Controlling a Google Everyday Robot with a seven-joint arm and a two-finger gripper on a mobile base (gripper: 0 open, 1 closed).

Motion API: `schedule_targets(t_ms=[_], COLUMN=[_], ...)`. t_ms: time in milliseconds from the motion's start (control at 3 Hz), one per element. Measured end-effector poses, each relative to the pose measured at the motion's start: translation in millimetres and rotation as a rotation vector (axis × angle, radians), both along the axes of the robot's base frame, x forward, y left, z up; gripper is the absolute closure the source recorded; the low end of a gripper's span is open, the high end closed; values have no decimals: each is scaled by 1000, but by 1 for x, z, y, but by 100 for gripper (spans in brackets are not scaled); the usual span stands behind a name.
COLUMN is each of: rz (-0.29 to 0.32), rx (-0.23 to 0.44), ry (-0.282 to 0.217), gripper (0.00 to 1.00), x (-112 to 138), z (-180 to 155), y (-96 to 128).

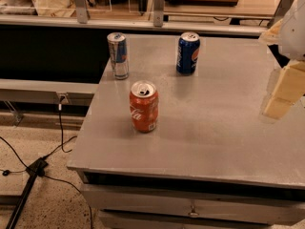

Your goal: Knock coke can over

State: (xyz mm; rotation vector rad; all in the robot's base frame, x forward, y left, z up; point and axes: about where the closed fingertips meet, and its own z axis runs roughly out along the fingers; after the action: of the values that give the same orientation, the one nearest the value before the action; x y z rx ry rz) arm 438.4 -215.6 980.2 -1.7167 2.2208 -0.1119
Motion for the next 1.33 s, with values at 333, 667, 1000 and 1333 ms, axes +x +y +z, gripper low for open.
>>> schedule_targets(t_ms=[333, 667, 1000, 1333], rz=[0, 9, 55, 164], rx=[0, 37, 161, 357], ry=[0, -5, -37, -131], gripper=[0, 0, 0, 0], x=[0, 2, 16, 42], z=[0, 0, -15, -18], y=[0, 2, 5, 35])
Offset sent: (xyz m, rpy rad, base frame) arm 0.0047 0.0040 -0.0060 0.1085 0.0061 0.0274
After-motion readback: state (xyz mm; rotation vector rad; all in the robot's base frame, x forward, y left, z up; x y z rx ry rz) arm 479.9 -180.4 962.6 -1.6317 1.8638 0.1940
